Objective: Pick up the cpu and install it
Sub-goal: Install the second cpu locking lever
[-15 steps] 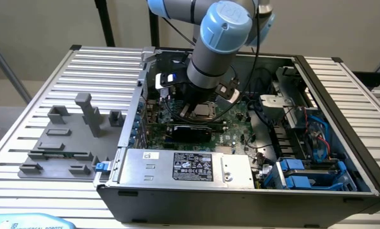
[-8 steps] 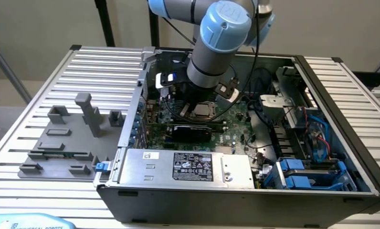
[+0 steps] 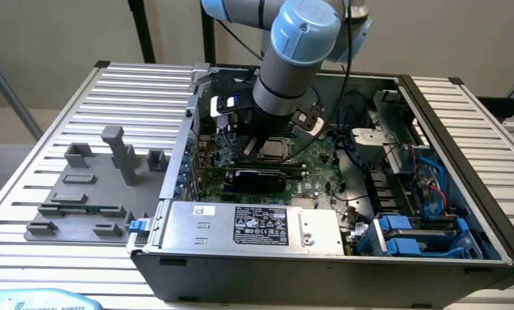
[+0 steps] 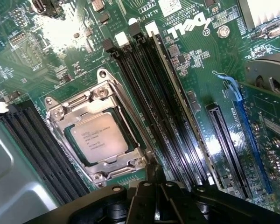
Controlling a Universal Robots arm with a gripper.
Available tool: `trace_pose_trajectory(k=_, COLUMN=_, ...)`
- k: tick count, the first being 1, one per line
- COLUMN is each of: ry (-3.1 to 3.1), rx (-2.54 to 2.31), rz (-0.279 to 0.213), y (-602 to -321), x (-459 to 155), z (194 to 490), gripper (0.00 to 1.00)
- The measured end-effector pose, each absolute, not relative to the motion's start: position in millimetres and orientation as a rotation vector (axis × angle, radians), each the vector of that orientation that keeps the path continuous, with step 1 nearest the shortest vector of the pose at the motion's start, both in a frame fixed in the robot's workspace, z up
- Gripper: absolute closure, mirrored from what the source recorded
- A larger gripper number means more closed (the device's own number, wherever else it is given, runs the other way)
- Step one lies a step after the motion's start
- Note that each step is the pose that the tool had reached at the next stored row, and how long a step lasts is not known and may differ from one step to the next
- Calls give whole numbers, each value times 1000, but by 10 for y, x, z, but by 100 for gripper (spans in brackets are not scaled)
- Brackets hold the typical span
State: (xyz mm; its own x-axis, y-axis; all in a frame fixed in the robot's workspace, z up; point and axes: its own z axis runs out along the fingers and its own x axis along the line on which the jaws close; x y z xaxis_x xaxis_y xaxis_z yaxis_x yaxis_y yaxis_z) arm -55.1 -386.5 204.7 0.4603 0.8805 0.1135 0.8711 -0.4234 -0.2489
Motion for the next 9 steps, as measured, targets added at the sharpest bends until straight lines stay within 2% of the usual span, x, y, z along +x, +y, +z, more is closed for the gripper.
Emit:
trace_pose_trajectory(k=4, ry=-1501, rx=-2440, rz=53, y=-3865, x=-549, z=2167, gripper=89)
trace_pose_trajectory(k=9, ry=-1500, rx=-2438, rz=52, y=-3865, x=-548, z=2178, gripper=89)
